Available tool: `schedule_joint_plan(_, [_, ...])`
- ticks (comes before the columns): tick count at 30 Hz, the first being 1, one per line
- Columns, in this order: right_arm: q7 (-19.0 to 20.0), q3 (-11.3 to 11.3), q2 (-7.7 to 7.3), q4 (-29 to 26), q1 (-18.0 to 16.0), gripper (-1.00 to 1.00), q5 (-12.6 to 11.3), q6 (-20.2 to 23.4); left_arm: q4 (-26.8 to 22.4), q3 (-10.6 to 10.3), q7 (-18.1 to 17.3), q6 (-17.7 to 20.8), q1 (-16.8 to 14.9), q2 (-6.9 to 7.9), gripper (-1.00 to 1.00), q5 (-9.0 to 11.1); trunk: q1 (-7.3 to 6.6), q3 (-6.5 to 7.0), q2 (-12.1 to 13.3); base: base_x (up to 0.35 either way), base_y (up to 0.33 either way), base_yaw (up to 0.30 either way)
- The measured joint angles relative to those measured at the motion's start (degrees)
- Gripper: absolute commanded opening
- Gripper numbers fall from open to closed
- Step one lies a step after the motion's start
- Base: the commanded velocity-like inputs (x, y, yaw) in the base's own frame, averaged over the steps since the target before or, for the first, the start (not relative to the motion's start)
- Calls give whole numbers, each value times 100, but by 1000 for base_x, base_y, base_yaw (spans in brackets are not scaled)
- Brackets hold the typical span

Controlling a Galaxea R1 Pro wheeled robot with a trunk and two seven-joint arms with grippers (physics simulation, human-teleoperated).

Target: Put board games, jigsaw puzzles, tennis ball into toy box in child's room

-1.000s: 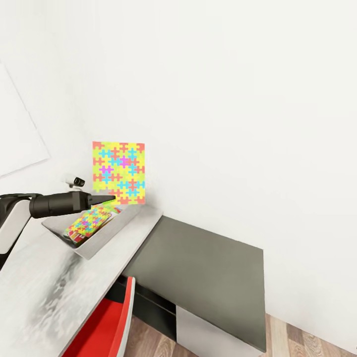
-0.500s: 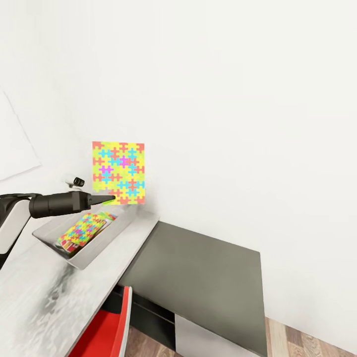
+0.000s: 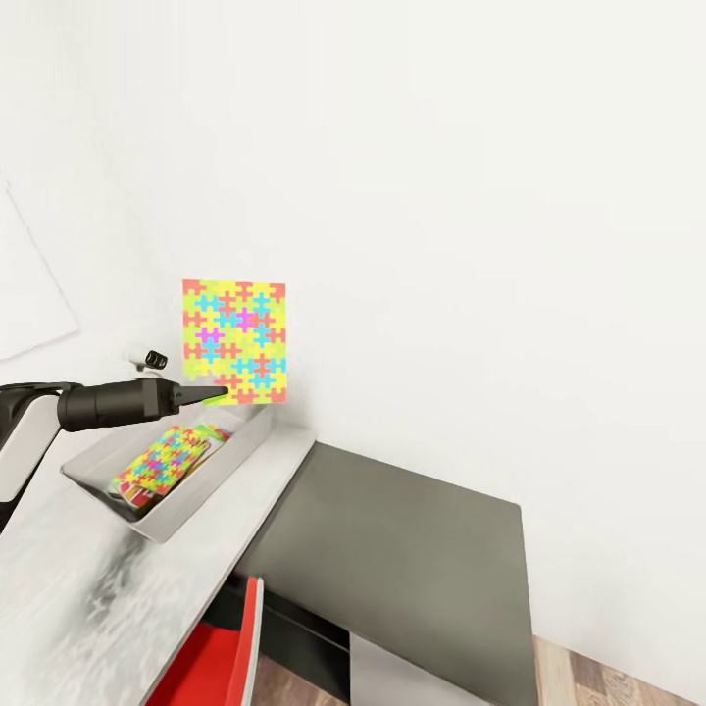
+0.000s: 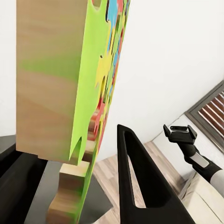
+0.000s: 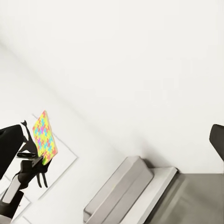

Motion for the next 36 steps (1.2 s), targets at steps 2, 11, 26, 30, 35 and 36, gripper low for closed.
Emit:
schedule_joint_plan(2, [0,0,0,0,0,100,0,0,0,0,0,1,0,0,-100,1,0,0,0,42,22,0])
schedule_joint_plan(11, [0,1,-7,0,0,100,0,0,0,-8,0,1,0,9,-100,0,1,0,0,7,4,0])
schedule_joint_plan(26, [-5,-17,9,-6,1,100,399,0,2869,-29,31,-24,-1128,6,-100,-906,1,0,1,0,0,0])
schedule_joint_plan(30, [-2,-25,10,-3,1,100,491,5,3478,-21,49,-10,-1393,0,-100,-1312,1,0,0,0,0,0])
schedule_joint_plan(35, [4,-27,10,-1,1,100,506,15,3825,-5,116,-13,-1467,-1,-100,-1640,1,0,0,0,0,0])
schedule_joint_plan(36, [5,-27,10,-1,1,100,507,15,3893,-3,146,-6,-1485,-2,-100,-1669,1,0,0,0,0,0])
